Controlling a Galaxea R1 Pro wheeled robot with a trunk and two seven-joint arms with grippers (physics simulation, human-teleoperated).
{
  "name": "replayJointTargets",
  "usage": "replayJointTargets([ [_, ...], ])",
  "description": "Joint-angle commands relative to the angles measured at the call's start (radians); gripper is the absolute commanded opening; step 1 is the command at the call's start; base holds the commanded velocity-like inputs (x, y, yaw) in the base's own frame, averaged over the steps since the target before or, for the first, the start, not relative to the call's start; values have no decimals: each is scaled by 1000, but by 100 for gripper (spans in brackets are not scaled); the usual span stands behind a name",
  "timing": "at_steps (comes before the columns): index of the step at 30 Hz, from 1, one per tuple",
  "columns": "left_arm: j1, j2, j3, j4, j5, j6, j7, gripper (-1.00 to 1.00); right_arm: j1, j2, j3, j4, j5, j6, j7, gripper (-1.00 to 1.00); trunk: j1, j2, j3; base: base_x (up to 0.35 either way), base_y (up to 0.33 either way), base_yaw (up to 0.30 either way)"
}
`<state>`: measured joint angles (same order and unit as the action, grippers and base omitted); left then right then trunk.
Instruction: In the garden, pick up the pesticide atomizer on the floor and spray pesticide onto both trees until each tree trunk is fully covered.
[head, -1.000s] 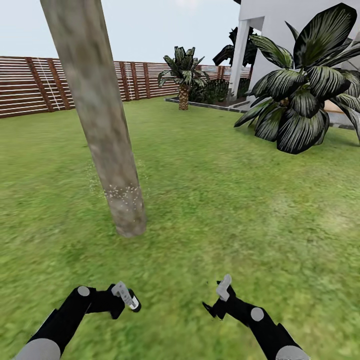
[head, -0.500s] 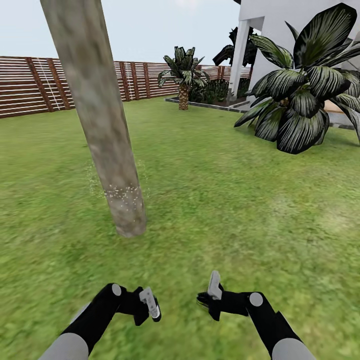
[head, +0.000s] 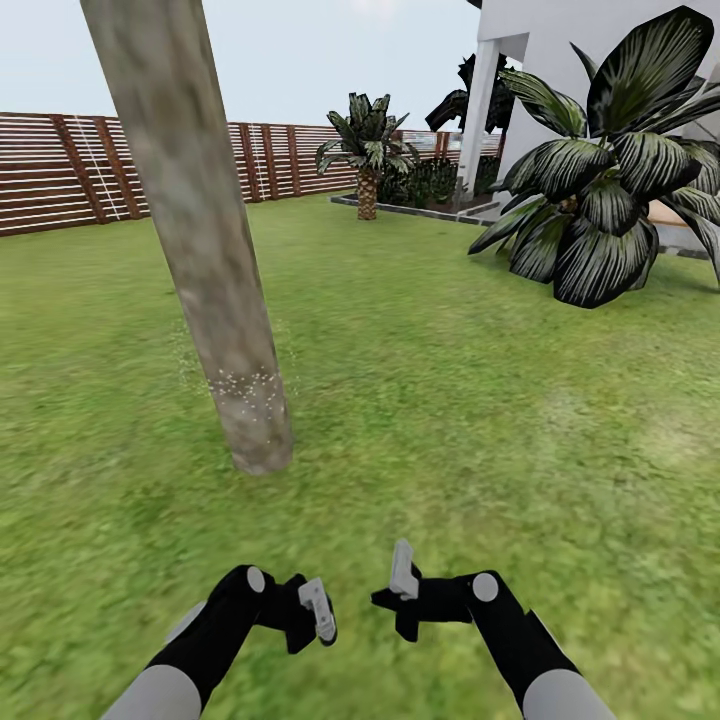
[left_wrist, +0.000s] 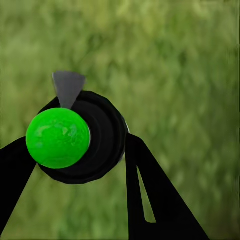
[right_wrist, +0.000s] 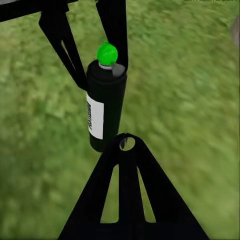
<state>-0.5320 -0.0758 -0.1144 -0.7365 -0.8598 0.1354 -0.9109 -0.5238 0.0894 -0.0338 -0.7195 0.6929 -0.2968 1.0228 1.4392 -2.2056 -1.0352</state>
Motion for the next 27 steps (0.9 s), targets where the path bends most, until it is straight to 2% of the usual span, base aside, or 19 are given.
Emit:
replayJointTargets([
  [1, 0, -2, -1, -2, -1, 10, -5, -100, -1, 1, -2, -4, 7, -2, 3, -100, 0, 0, -1, 0, 0, 0],
  [6, -7, -13, -2, -3, -2, 10, -26, -100, -1, 1, 0, -7, 7, 1, 3, -100, 0, 0, -1, 0, 0, 0],
  [9, -13, -22, -55, -3, -36, 13, -47, -100, -1, 1, 0, -8, 7, 1, 3, -100, 0, 0, -1, 0, 0, 0],
  [12, -14, -32, -75, -3, -44, 13, -50, -100, -1, 1, 0, -8, 7, 1, 3, -100, 0, 0, -1, 0, 0, 0],
  [18, -14, -51, -80, -3, -46, 14, -48, -100, -1, 1, 0, -8, 7, 1, 2, -100, 0, 0, -1, 0, 0, 0],
  [19, -14, -61, -80, -3, -48, 15, -42, -100, -1, 1, 0, -8, 7, 1, 2, -100, 0, 0, -1, 0, 0, 0],
  [27, -14, -78, -81, -4, -48, 45, -23, -100, -1, 3, 1, -8, 5, 1, 2, -100, 0, 0, -1, 0, 0, 0],
])
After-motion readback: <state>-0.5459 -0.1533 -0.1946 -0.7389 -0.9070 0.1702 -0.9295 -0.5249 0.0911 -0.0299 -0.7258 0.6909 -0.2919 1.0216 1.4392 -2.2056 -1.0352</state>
